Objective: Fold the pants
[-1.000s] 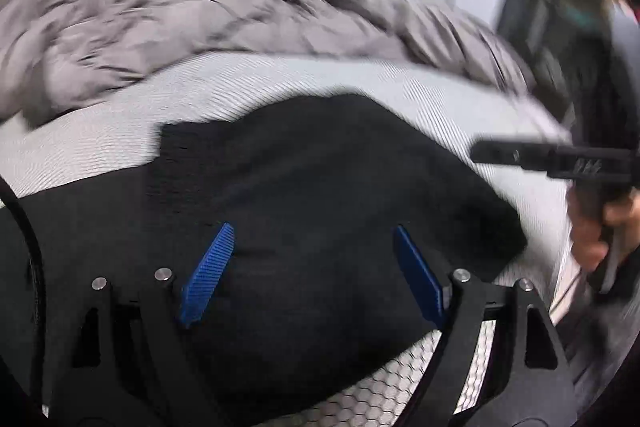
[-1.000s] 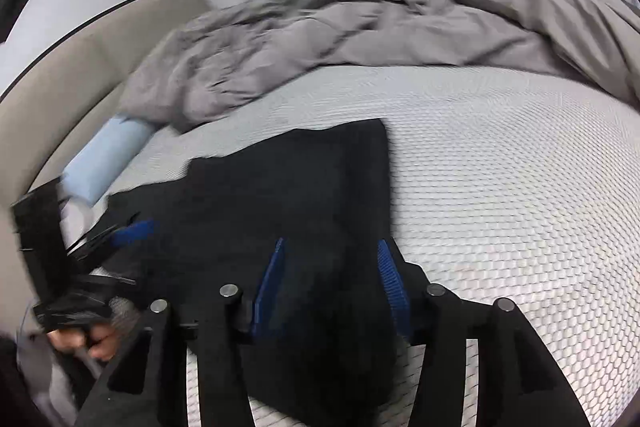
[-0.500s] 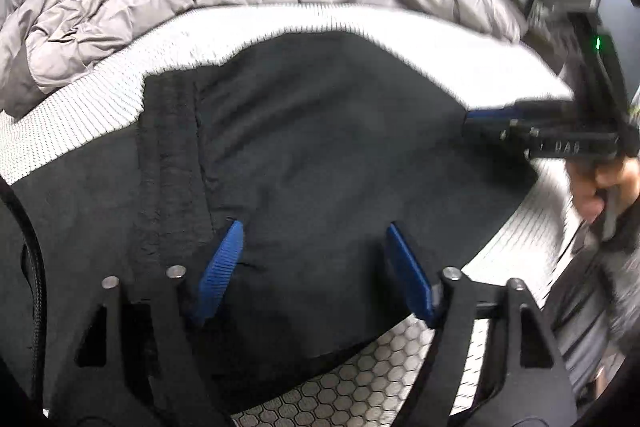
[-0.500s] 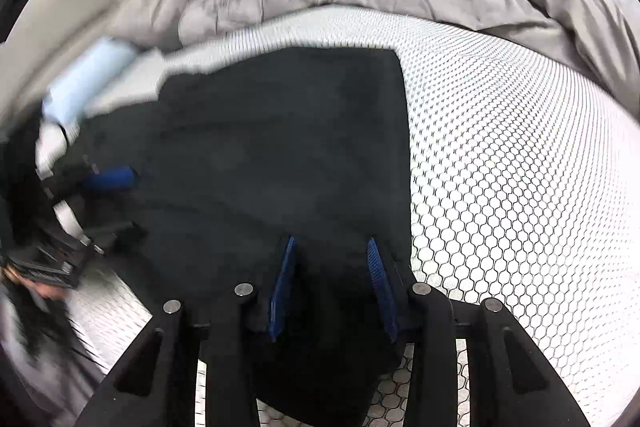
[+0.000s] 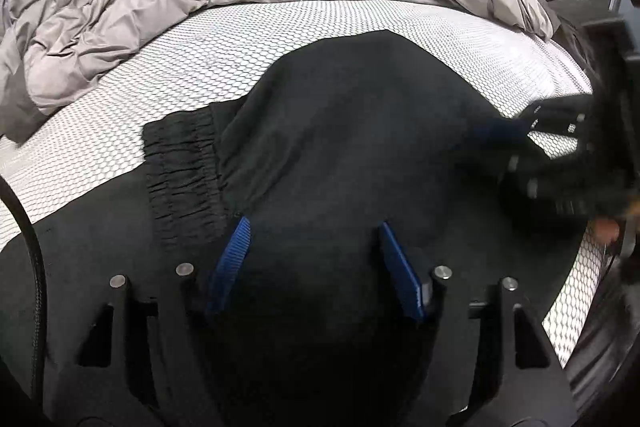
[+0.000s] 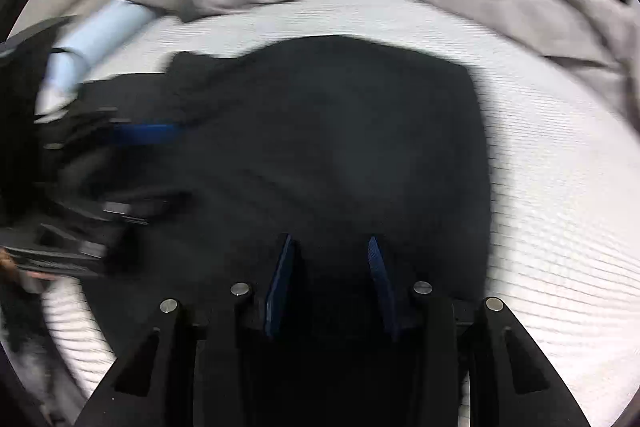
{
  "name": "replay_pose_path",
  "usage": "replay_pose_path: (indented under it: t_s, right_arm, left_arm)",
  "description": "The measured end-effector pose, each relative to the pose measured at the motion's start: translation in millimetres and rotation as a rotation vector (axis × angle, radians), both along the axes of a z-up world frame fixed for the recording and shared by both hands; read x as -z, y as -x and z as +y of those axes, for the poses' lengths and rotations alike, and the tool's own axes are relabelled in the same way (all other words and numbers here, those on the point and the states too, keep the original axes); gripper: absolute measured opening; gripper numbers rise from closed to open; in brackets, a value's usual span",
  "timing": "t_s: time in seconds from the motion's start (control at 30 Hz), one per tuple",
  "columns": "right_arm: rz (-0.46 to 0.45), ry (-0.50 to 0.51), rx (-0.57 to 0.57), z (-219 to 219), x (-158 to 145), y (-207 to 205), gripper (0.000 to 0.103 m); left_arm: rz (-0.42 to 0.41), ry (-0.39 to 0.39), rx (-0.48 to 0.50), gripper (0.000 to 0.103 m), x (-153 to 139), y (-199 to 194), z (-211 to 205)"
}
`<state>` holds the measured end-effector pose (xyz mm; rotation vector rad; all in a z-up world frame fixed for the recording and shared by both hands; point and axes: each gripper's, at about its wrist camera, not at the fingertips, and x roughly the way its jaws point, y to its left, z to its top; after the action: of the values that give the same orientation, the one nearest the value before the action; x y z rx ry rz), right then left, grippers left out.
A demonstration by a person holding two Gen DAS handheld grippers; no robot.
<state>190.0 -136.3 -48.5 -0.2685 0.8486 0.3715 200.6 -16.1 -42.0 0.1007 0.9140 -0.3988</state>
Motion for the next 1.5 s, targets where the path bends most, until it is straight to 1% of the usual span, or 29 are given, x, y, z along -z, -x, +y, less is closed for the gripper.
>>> replay_pose_path:
  t_s: [0.03,0.07,0.13,0.2,0.3,0.37,0.4,0.47,0.5,0.53,0.57,0.63,0.7,0.8,0.87,0.9,0.93,0.97,1.03,1.07,1.1,1.17,1.23,1.33,1.37,1.4,1.43,1.47,1.5]
  right_arm:
    - [-0.028,0.04,0.056,-11.9,-1.1,1.0,0.039]
    - [-0.025,0.038,0.087,-20.2,-0.6,-0.9,0.039]
    - [-0.008,-0.056,0.1,-35.3,-4.2,1.1,0.039]
    - [-0.04,-0.109,0.107,-35.8,-15.0,5.4,0.039]
    - [-0.044,-0.204,0.035,-23.8,-29.6,5.9,0.04]
    - [-0.029,-0.219,-0.001,-7.1,-33.0,-3.6,0.041]
    - [-0.021,-0.225,-0.016,-0.7,-32.5,-8.2,0.041]
    - [0.068,-0.279,-0.074,6.7,-20.7,-29.5,0.041]
    - [0.096,-0.275,-0.068,12.5,-12.5,-36.7,0.041]
    - [0.113,-0.238,-0.036,7.7,-2.6,-40.6,0.039]
    - [0.106,-0.204,-0.024,8.6,1.2,-42.8,0.034]
    - [0.066,-0.148,0.004,-2.6,-4.7,-38.4,0.034]
    - [0.026,-0.115,0.064,-18.9,-10.2,-42.0,0.034]
    - [0.052,-0.22,0.078,-38.6,-15.5,-45.4,0.034]
    - [-0.017,-0.212,0.098,-33.4,-27.4,-37.5,0.034]
    - [-0.043,-0.215,0.085,-33.2,-31.5,-37.4,0.035]
    - [-0.082,-0.241,0.055,-24.2,-39.0,-34.8,0.038]
    - [-0.092,-0.257,0.047,-18.4,-41.2,-35.1,0.044]
    - [-0.081,-0.279,0.048,3.0,-39.0,-50.4,0.047]
    - [-0.061,-0.273,0.046,13.8,-33.8,-60.7,0.047]
    - [-0.041,-0.258,0.049,21.7,-28.5,-69.9,0.047]
    - [-0.008,-0.141,0.082,35.2,-9.2,-85.7,0.046]
    - [-0.043,-0.059,0.117,26.9,-9.2,-81.5,0.046]
    - [-0.118,0.076,0.299,3.1,-17.9,-78.3,0.046]
    - [-0.116,0.073,0.347,-7.0,-19.1,-76.9,0.046]
    - [-0.099,0.014,0.343,-13.6,-21.4,-74.0,0.046]
    - [-0.078,-0.072,0.322,-20.7,-25.7,-66.1,0.046]
    - [-0.081,-0.116,0.295,-20.7,-31.8,-54.1,0.046]
    - [-0.102,-0.124,0.254,-15.3,-37.3,-42.3,0.046]
  left_arm:
    - [-0.003,-0.014,-0.019,0.068,1.1,1.4,1.8]
    - [-0.003,-0.027,-0.033,0.068,1.4,2.5,3.2]
    - [-0.007,-0.01,-0.04,0.068,-2.5,5.7,7.2]
    - [-0.024,0.048,-0.074,0.068,-15.2,5.4,14.5]
    - [-0.06,0.131,-0.095,0.068,-39.3,-5.3,15.1]
    - [-0.038,0.118,-0.062,0.068,-41.5,-23.7,3.4]
    - [-0.02,0.099,-0.029,0.069,-34.9,-36.2,-4.0]
    - [0.053,0.025,-0.046,0.063,-13.1,-58.1,-8.7]
    - [0.085,0.022,-0.05,0.054,-0.1,-62.8,-4.5]
    - [0.085,0.028,-0.045,0.048,4.9,-63.0,-0.1]
    - [0.07,0.05,-0.033,0.047,5.1,-59.8,5.7]
    - [0.053,0.079,-0.036,0.047,-1.0,-54.6,14.8]
    - [0.045,0.054,-0.032,0.047,-4.3,-51.0,12.7]
    - [0.027,-0.011,-0.039,0.047,-11.4,-45.7,2.2]
    - [0.019,0.029,-0.039,0.048,-21.0,-42.2,-1.1]
    - [0.004,0.072,-0.039,0.048,-26.2,-42.9,1.3]
    - [-0.008,0.101,-0.046,0.048,-31.1,-45.0,3.8]
    - [-0.011,0.121,-0.07,0.049,-33.3,-49.8,6.4]
    - [0.031,0.105,-0.094,0.049,-23.5,-59.4,6.9]
    - [0.07,0.094,-0.097,0.049,-10.2,-64.3,6.9]
    - [0.085,0.096,-0.091,0.048,-4.0,-68.3,7.5]
    - [0.078,0.11,-0.074,0.048,-2.0,-66.8,9.7]
    - [0.075,0.131,-0.067,0.048,-9.3,-64.1,14.4]
    - [0.077,0.158,-0.082,0.048,-12.6,-59.9,20.4]
    - [0.07,0.156,-0.089,0.048,-15.3,-56.6,20.8]
    - [0.06,0.148,-0.099,0.048,-19.7,-51.0,20.5]
    - [0.045,0.14,-0.107,0.048,-27.7,-40.2,19.5]
    - [0.029,0.139,-0.1,0.049,-32.9,-28.9,18.1]
    - [0.007,0.149,-0.073,0.051,-39.6,-13.3,15.4]
